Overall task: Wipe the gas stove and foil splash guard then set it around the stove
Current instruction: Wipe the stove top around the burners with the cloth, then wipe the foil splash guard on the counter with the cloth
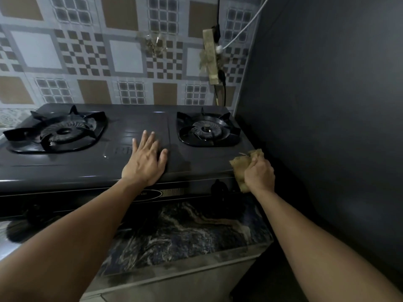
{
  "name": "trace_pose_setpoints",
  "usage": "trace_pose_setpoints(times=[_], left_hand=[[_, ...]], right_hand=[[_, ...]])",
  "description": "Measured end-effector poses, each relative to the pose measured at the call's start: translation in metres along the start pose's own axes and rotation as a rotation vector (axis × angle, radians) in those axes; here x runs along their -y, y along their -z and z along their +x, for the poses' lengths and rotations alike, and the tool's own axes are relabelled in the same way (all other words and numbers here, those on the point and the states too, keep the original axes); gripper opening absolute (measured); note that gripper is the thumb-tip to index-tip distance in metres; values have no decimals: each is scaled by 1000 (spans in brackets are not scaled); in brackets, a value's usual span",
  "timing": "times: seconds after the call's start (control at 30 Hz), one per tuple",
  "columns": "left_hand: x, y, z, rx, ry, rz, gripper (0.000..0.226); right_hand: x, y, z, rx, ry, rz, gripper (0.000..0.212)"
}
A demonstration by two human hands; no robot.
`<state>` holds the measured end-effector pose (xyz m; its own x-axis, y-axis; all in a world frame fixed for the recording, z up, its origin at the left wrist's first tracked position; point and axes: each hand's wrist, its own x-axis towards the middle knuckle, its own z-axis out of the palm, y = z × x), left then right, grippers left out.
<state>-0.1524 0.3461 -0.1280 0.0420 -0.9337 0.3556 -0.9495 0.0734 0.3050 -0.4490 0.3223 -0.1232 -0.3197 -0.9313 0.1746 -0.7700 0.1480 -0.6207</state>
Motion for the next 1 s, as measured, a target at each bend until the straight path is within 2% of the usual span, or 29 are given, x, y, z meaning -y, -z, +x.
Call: trace_pose_setpoints(times=[0.17,0.3,0.37,0.5,0.57,0.63,0.7,0.77,0.87,0.97,1.0], left_hand=[[-2,9,-2,-12,15,-83,47],[-5,29,-8,-40,69,-113,51],[-10,45,-12,-69,95,-162,46],[-9,77,-25,-95,192,-326,21],[-3,85,-34,5,285,-505,16],[9,94,-47,143,356,-673,22],[8,95,-53,239,435,-817,28],[49,125,-89,243,578,-978,24],[54,128,-98,352,654,-1258,18],[74,144,-117,233,683,-1383,12],[82,151,-123,189,704,-1402,13]], right_hand=[[0,9,-43,115,34,-168,46],[17,7,-97,335,77,-272,28],[31,6,-116,337,114,-263,27],[74,14,-113,370,250,-177,18],[99,12,-105,488,323,-84,25],[123,2,-104,623,347,105,30],[136,-2,-100,677,322,269,30],[181,-21,-133,785,347,389,31],[192,-24,-133,872,233,510,32],[216,-39,-148,931,198,498,42],[225,-43,-156,1001,179,525,47]])
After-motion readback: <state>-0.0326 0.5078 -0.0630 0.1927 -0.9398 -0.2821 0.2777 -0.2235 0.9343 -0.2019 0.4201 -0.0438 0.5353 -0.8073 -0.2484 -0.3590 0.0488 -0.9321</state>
